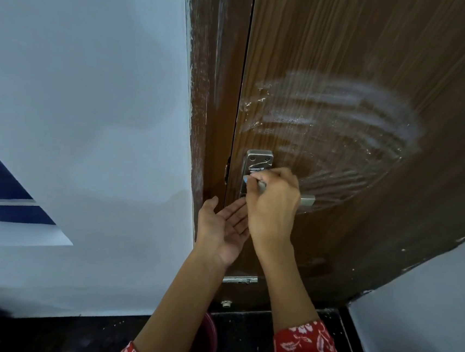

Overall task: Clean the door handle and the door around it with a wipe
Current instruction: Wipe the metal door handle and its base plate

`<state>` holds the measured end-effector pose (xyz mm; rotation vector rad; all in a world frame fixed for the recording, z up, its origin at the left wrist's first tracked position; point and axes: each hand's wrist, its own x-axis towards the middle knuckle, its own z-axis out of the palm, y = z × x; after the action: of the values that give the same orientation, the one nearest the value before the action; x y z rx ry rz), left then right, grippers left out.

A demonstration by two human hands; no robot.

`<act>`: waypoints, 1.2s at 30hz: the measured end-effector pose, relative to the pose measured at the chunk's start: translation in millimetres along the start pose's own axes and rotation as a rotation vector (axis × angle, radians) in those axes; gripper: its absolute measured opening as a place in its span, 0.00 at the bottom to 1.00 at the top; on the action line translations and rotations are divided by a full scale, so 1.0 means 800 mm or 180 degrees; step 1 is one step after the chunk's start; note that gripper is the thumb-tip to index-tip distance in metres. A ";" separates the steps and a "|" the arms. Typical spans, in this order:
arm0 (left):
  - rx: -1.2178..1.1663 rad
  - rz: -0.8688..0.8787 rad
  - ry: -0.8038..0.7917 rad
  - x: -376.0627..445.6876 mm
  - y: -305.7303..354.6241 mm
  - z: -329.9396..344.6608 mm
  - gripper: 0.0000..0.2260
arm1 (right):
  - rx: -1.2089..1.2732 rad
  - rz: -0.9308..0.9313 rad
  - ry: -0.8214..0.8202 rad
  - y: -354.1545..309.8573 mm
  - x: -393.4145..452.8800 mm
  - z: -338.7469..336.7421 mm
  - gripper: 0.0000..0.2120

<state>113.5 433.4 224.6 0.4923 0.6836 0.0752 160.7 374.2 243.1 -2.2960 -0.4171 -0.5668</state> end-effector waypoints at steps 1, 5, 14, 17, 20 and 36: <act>0.0019 -0.0012 -0.0012 -0.001 0.000 -0.001 0.22 | 0.0012 0.0033 0.0114 -0.001 -0.002 0.000 0.04; 0.0038 0.0007 -0.0035 -0.001 0.003 -0.006 0.24 | -0.0355 0.0051 0.0488 0.001 -0.010 -0.008 0.05; 0.0131 -0.0028 -0.0019 -0.007 0.008 -0.007 0.23 | -0.0391 -0.0557 -0.0016 -0.010 -0.029 0.016 0.06; 0.0126 0.0112 -0.0002 -0.006 0.014 -0.012 0.24 | -0.0117 -0.0518 0.0287 0.003 -0.038 0.007 0.09; 0.0135 0.0237 0.0007 -0.005 0.020 -0.020 0.23 | -0.0047 -0.0546 0.0416 0.001 -0.037 0.011 0.08; 0.0114 0.0180 -0.0015 -0.002 0.018 -0.012 0.22 | 0.0667 -0.0753 0.0953 0.024 -0.044 0.012 0.06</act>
<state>107.6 449.6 225.7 0.5462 0.6673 0.1151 141.7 363.7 208.1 -1.9365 -0.5748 -0.9245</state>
